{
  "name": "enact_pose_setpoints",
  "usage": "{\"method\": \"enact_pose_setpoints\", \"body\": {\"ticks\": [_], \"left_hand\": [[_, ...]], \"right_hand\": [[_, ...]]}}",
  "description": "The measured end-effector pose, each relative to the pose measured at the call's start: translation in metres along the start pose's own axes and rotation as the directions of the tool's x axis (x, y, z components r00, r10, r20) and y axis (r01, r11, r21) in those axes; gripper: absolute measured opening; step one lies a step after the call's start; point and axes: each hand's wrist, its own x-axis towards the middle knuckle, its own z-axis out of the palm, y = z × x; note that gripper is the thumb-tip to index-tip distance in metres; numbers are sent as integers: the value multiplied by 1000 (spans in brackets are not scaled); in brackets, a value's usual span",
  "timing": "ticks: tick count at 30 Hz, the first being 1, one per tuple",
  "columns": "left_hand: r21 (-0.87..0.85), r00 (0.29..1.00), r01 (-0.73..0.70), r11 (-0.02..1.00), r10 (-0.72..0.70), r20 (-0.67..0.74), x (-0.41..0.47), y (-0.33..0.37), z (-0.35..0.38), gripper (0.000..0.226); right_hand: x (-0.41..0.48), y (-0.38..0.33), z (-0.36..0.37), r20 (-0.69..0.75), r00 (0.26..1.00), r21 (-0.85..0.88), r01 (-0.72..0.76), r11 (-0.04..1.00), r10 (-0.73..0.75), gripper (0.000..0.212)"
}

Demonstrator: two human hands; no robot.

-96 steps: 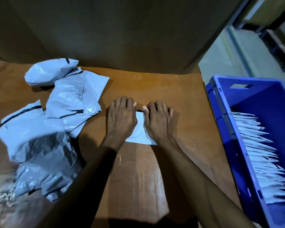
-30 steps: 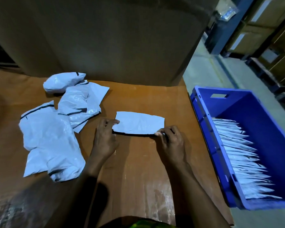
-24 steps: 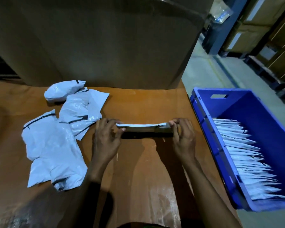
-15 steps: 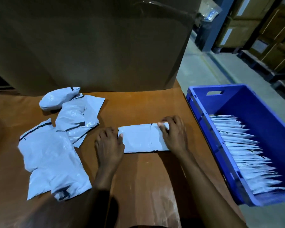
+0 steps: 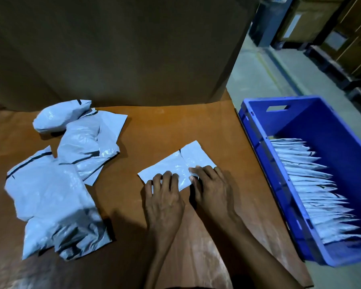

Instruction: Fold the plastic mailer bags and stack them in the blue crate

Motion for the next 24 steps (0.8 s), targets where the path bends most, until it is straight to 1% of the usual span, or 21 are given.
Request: {"method": "enact_pose_setpoints", "body": {"ticks": [2,4,5,7,8,9,11,13,15,17,18,20,21,22,23,24], "left_hand": [[23,998,-2,1000,1,59,2,2,-1,40],[-6,996,1,1000,0,86,2,2,-4,44],[-41,998,3,999,0,64,1,0,-3,44],[-145,999,11,989,-18,-50,-5,-6,-3,43],[-196,993,18,981,-41,-112,-9,-9,-3,43],[-236,984,28,971,-69,-166,-14,-11,-5,44],[-276,967,51,960,-117,-228,-23,-12,-6,47],[-271,968,64,961,-126,-217,-30,-13,-2,43],[-240,980,58,969,-101,-169,-36,-13,3,43],[-213,989,54,976,-81,-121,-38,-13,4,48],[-211,992,55,976,-78,-101,-38,-14,3,49],[-226,995,62,972,-79,-65,-38,-14,-1,48],[-242,995,61,968,-77,-57,-37,-15,-3,46],[-259,996,56,964,-73,-59,-36,-18,-5,45],[-281,995,49,958,-71,-66,-35,-20,-7,43],[-314,994,50,948,-79,-80,-36,-22,-8,41]], "right_hand": [[8,5,-2,25,1000,25,-8,1000,7,18],[22,10,-7,60,998,14,10,1000,-11,16],[28,10,-8,72,997,7,32,999,-32,14],[28,1,-5,69,994,57,75,996,-79,6],[22,-6,-3,62,995,91,71,993,-77,4],[13,-12,0,58,997,119,45,992,-52,7],[-2,-18,3,37,999,156,-3,988,-3,12],[-3,-15,4,41,999,178,-6,984,-1,12],[8,-12,1,103,994,172,6,985,-24,10],[28,-10,-1,177,981,194,47,980,-82,10],[38,-9,-1,194,971,232,95,968,-142,11],[58,-11,3,209,929,310,234,922,-306,20],[66,-13,6,241,891,320,303,898,-386,26],[71,-15,10,298,841,304,365,880,-452,32],[73,-18,13,373,790,267,411,872,-487,39],[71,-20,16,445,752,214,437,873,-486,46]]}}
